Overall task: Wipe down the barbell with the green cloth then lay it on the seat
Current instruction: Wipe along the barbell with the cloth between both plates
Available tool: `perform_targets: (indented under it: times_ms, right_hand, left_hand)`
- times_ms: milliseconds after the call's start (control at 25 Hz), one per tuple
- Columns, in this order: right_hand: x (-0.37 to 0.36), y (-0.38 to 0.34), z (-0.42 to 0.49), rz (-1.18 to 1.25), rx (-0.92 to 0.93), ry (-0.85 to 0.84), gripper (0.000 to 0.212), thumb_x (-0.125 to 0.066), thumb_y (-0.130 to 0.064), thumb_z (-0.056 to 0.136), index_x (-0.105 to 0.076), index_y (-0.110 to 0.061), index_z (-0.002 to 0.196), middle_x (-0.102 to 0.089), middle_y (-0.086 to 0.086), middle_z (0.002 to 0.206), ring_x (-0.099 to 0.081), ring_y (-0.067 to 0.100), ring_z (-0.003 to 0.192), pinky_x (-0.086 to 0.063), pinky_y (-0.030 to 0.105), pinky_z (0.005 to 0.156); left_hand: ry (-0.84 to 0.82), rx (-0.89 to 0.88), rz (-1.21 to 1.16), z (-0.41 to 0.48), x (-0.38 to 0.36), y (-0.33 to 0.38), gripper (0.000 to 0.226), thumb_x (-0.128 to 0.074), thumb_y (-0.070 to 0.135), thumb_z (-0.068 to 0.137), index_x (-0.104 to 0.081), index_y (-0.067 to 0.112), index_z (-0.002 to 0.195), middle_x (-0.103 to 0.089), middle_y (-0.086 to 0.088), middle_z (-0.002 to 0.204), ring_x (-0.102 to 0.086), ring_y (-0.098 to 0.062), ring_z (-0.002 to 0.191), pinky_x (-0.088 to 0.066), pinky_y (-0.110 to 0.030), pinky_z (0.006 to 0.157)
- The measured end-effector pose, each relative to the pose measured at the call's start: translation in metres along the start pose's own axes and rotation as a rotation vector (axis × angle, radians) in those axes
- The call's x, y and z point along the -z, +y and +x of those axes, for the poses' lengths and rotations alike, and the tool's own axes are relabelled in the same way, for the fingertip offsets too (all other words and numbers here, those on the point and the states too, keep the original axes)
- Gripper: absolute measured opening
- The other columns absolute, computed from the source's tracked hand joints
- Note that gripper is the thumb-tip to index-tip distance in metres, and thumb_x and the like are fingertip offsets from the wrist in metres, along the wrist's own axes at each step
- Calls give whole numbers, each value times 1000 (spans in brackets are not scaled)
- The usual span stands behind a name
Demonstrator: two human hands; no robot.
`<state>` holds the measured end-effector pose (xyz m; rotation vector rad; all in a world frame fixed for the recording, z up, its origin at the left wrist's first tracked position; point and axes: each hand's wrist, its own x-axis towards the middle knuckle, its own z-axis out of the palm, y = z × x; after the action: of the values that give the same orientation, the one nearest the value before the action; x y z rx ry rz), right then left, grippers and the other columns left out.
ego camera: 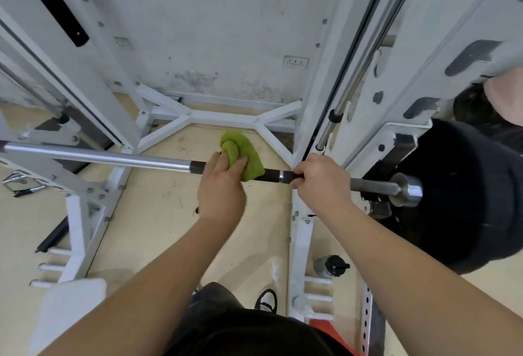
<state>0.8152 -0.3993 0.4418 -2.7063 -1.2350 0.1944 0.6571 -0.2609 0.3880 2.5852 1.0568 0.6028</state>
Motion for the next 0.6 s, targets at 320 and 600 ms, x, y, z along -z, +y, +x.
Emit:
perform_targets:
  times_ms: [320, 600]
  right_hand:
    - [1, 4, 3, -6, -17, -17, 16, -64, -28, 94, -75, -24, 105, -64, -3, 101, -56, 23, 102, -37, 31, 68]
    - [-3, 5, 5, -55, -24, 5, 11, -62, -18, 89, -73, -19, 92, -63, -4, 93, -58, 25, 100, -33, 30, 63]
  left_hand:
    - [-117, -309, 46, -6, -3, 2, 79, -88, -1, 65, -66, 27, 136, -57, -16, 146, -53, -41, 134, -52, -51, 104]
    - [-125, -174, -149, -37, -12, 61, 72, -70, -12, 72, -66, 24, 135, -52, -16, 151, -47, -40, 140, -53, -45, 103]
